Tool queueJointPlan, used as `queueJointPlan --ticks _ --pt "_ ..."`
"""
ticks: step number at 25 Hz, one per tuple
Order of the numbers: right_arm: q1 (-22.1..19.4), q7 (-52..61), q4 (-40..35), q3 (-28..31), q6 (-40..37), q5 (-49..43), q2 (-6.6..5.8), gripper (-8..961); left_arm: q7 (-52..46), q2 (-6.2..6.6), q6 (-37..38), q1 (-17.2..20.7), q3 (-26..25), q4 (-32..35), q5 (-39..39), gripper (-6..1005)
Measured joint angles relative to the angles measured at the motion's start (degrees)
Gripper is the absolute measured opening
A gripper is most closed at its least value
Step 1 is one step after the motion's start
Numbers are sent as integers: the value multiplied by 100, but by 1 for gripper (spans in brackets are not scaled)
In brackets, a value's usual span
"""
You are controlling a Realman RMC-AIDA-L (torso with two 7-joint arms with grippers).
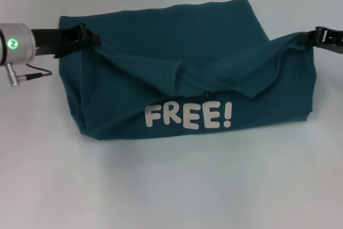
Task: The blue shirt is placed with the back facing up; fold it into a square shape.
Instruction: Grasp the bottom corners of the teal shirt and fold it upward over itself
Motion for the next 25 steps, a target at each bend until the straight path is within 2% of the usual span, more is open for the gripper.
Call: queueJointPlan --ticks 12,18,20,22,25 --pt "537 2 292 -587 496 -22 -12 35 39 -47 -219 -372 168 -59 10 3" --pt "715 2 834 -1124 1423 -78 -7 35 120 -173 -1195 -407 846 -402 52 4" --pt "784 -9 946 -1234 1753 -162 19 35 176 -250 -1536 -405 1072 -453 54 4" --pt "846 -32 986 -1307 1988 -218 46 35 217 -321 -1762 -402 1185 -439 55 4" --pt "910 -53 994 -1353 2198 -236 62 35 238 -326 -1915 -477 1241 -432 61 3"
